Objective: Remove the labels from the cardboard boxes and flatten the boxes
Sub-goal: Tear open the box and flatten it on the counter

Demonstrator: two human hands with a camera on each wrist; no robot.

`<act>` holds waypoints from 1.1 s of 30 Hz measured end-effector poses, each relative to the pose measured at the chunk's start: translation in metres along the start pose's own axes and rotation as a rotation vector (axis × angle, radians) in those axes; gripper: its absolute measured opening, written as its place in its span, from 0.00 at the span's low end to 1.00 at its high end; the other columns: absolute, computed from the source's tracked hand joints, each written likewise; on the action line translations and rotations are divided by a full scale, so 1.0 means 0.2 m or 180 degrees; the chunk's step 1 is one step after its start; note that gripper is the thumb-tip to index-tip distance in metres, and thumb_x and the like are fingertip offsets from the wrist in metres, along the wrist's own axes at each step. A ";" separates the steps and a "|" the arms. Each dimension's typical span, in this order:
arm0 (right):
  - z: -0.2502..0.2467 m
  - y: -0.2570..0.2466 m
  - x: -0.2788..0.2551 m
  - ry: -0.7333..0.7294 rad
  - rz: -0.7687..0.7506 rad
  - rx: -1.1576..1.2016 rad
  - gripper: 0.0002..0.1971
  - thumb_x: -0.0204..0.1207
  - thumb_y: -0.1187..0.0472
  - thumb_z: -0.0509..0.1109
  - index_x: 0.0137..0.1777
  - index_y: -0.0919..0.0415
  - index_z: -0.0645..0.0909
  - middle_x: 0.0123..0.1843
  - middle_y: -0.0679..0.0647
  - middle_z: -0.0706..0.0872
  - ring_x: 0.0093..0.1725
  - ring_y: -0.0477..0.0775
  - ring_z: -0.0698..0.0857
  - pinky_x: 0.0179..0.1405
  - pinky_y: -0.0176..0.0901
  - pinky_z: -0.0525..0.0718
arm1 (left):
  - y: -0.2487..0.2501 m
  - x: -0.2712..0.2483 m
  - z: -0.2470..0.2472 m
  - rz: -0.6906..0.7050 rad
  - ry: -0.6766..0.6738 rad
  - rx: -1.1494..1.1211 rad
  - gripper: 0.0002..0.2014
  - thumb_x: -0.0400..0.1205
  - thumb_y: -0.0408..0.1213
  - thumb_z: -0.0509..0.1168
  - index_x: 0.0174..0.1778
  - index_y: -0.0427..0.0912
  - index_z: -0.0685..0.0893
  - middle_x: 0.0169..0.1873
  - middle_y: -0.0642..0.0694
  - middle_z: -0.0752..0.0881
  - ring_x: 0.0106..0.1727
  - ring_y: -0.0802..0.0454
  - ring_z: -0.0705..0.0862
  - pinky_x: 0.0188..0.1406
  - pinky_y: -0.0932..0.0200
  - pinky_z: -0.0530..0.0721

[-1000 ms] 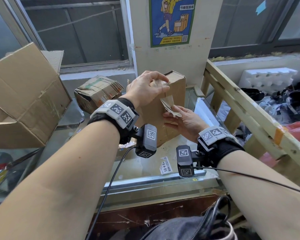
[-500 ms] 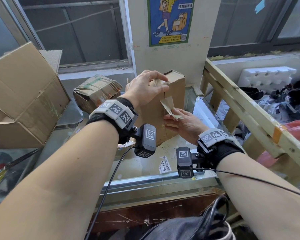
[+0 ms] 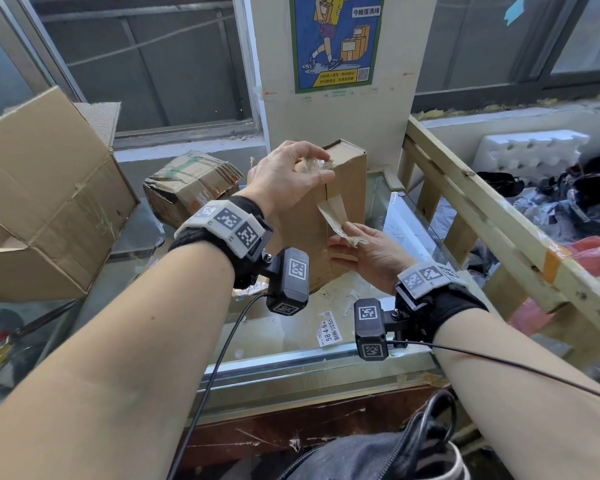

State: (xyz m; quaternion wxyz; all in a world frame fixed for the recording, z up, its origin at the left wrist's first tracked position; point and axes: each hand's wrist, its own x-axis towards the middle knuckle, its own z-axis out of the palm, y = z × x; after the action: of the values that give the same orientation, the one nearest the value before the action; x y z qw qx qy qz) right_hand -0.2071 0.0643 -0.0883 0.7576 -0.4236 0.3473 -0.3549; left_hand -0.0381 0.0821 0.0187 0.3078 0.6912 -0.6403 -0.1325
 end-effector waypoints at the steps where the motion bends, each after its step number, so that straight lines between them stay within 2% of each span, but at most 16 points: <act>1: 0.00 0.00 0.00 0.0004 0.0007 -0.0009 0.08 0.84 0.57 0.61 0.46 0.57 0.79 0.35 0.51 0.87 0.43 0.54 0.80 0.53 0.49 0.80 | 0.00 0.00 0.00 -0.0001 0.0006 0.0004 0.12 0.78 0.60 0.68 0.56 0.68 0.83 0.64 0.59 0.79 0.66 0.52 0.77 0.69 0.44 0.73; 13: -0.02 0.03 0.00 -0.0012 0.0125 -0.0051 0.07 0.83 0.56 0.62 0.50 0.58 0.78 0.38 0.53 0.84 0.42 0.52 0.81 0.57 0.51 0.78 | 0.00 0.00 0.00 0.0003 0.0017 0.0016 0.12 0.78 0.60 0.68 0.56 0.68 0.83 0.64 0.58 0.80 0.66 0.51 0.78 0.69 0.42 0.74; 15: -0.03 0.03 0.00 -0.0033 0.0135 0.0002 0.07 0.84 0.56 0.61 0.51 0.59 0.78 0.38 0.53 0.83 0.37 0.49 0.82 0.56 0.51 0.78 | 0.00 0.00 0.00 -0.0002 0.0017 0.0006 0.12 0.78 0.60 0.68 0.56 0.68 0.83 0.63 0.58 0.80 0.66 0.51 0.78 0.69 0.42 0.74; 17: -0.03 0.03 -0.01 -0.0113 0.0134 0.0041 0.08 0.84 0.57 0.60 0.54 0.60 0.76 0.38 0.53 0.81 0.27 0.44 0.81 0.52 0.48 0.77 | 0.00 0.00 0.00 -0.0005 0.0020 0.0010 0.12 0.78 0.59 0.68 0.56 0.68 0.83 0.63 0.58 0.80 0.66 0.51 0.78 0.69 0.43 0.74; 19: -0.04 0.04 -0.01 -0.0139 0.0151 0.0059 0.08 0.85 0.57 0.59 0.55 0.61 0.75 0.37 0.53 0.80 0.23 0.42 0.79 0.49 0.46 0.76 | 0.00 0.00 0.00 0.0005 0.0022 0.0024 0.12 0.78 0.59 0.68 0.56 0.67 0.83 0.63 0.57 0.80 0.66 0.51 0.78 0.69 0.43 0.74; 24: -0.05 0.05 -0.01 -0.0103 0.0183 0.0082 0.07 0.84 0.57 0.59 0.50 0.59 0.76 0.34 0.51 0.82 0.24 0.43 0.80 0.54 0.49 0.75 | 0.00 0.01 0.00 0.0028 0.0011 0.0027 0.12 0.78 0.59 0.68 0.56 0.67 0.83 0.64 0.58 0.79 0.66 0.52 0.77 0.69 0.42 0.74; 28: -0.06 0.06 -0.01 -0.0079 0.0202 0.0019 0.08 0.84 0.57 0.60 0.49 0.58 0.77 0.32 0.49 0.82 0.25 0.43 0.79 0.55 0.49 0.74 | 0.00 0.01 0.00 0.0018 0.0020 0.0006 0.11 0.78 0.60 0.68 0.55 0.68 0.83 0.64 0.58 0.80 0.66 0.52 0.77 0.69 0.42 0.74; 33: -0.06 0.07 -0.03 -0.0149 0.0194 0.0016 0.07 0.79 0.54 0.64 0.44 0.56 0.78 0.35 0.52 0.77 0.33 0.49 0.64 0.48 0.46 0.72 | 0.00 0.00 0.00 -0.0015 0.0029 0.0019 0.12 0.78 0.60 0.68 0.56 0.67 0.83 0.64 0.60 0.80 0.66 0.54 0.77 0.70 0.43 0.72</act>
State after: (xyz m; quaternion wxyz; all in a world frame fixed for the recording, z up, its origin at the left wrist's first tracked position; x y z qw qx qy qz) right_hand -0.2168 0.0688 -0.1038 0.7770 -0.4192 0.3413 -0.3225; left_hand -0.0386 0.0817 0.0191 0.3083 0.6942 -0.6377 -0.1281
